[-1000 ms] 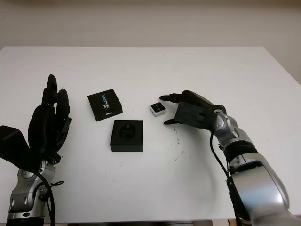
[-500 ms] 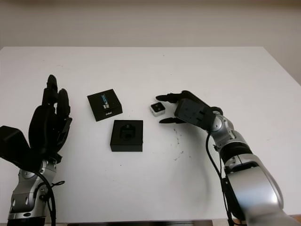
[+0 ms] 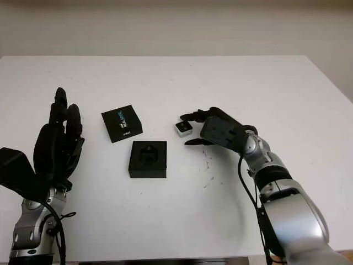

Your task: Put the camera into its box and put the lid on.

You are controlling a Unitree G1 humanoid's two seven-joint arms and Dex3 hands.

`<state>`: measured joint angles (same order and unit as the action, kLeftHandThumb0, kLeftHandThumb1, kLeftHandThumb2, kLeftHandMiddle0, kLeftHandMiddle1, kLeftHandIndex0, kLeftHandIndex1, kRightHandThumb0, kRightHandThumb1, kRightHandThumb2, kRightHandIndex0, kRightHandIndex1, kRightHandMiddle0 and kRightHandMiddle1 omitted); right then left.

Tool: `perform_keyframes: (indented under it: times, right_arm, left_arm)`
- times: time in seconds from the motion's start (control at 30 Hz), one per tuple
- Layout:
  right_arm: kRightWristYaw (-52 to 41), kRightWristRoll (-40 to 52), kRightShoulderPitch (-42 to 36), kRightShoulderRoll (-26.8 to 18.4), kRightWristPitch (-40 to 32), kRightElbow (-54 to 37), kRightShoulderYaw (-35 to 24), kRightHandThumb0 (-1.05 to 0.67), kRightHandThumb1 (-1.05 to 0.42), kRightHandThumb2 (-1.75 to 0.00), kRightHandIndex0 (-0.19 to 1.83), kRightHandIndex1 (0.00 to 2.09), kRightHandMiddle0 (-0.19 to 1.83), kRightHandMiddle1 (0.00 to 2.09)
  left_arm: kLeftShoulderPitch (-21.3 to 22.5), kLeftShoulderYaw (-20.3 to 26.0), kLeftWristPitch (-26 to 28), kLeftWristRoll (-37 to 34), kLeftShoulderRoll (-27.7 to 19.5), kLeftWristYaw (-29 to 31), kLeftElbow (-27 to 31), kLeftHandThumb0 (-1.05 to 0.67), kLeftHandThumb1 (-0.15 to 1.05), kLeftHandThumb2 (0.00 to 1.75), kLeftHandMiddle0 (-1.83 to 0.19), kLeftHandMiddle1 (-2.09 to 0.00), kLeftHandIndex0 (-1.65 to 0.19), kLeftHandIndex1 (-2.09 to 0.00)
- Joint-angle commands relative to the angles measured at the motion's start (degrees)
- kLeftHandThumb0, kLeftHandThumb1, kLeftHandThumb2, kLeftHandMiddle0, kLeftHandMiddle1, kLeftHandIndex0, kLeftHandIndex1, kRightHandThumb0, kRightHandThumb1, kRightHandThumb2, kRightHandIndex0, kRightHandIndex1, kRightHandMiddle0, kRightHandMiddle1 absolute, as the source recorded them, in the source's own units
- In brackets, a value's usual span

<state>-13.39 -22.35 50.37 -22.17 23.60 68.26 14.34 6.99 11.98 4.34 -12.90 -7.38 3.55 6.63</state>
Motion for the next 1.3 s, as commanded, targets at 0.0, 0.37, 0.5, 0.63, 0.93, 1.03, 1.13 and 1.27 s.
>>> perform_keyframes:
  times: [0.0, 0.37, 0.5, 0.63, 0.93, 1.03, 1.13, 1.27]
  right_arm:
    - [-0.7, -0.8, -0.8, 1.2, -0.5, 1.4, 1.2, -0.38, -0.90, -0.06, 0.35, 0.08, 0.64, 0.20]
    - [-1.1, -3.5, -0.4, 0.8, 1.8, 2.0, 3.4, -0.37, -0.96, -0.06, 0.50, 0.12, 0.40, 1.34]
    - [-1.7, -2.8, -0.3, 0.9, 1.6, 2.4, 2.8, -0.38, -0.95, -0.05, 0.51, 0.13, 0.42, 1.39]
    - [-3.3, -1.1, -0.3, 1.4, 0.4, 2.5, 1.6, -0.37, -0.94, -0.05, 0.51, 0.12, 0.42, 1.41]
    - [-4.5, 0.9, -1.6, 2.2, 0.4, 2.3, 0.3, -0.38, -0.91, -0.05, 0.52, 0.13, 0.42, 1.43]
    - [-5.5, 2.4, -2.8, 3.0, 0.6, 2.1, -0.6, -0.38, -0.91, -0.05, 0.51, 0.13, 0.42, 1.44]
    - [-5.3, 2.3, -3.9, 3.5, 1.7, 1.8, -0.3, -0.40, -0.90, -0.05, 0.51, 0.12, 0.42, 1.44]
    - [-4.2, 1.3, -5.0, 4.3, 1.4, 1.8, 0.6, -0.45, -0.89, -0.05, 0.49, 0.11, 0.43, 1.46]
  left_arm:
    - [0.1, 0.2, -0.2, -0.3, 0.1, 0.2, 1.0, -0.69, 1.05, 0.52, 0.19, 0.00, 0.19, 0.00]
    - [0.0, 0.1, 0.0, 0.0, 0.1, 0.0, 1.3, -0.69, 1.05, 0.53, 0.19, 0.00, 0.19, 0.00]
    - [-0.1, 0.1, 0.2, -0.1, 0.0, 0.1, 1.5, -0.69, 1.05, 0.53, 0.19, 0.00, 0.19, 0.00]
    - [0.0, 0.1, 0.2, -0.2, 0.1, 0.3, 1.3, -0.68, 1.05, 0.53, 0.19, 0.00, 0.19, 0.00]
    - [0.1, -0.1, 0.2, 0.2, 0.3, -0.2, 1.1, -0.68, 1.05, 0.51, 0.19, 0.00, 0.19, 0.00]
    - [0.1, -0.2, 0.1, 0.2, 0.3, -0.1, 1.0, -0.67, 1.05, 0.52, 0.19, 0.00, 0.19, 0.00]
    - [0.1, -0.3, 0.3, 0.3, 0.1, 0.0, 1.0, -0.67, 1.05, 0.53, 0.19, 0.00, 0.19, 0.00]
    - [0.1, -0.2, 0.2, 0.2, 0.1, 0.1, 1.0, -0.67, 1.05, 0.53, 0.19, 0.00, 0.19, 0.00]
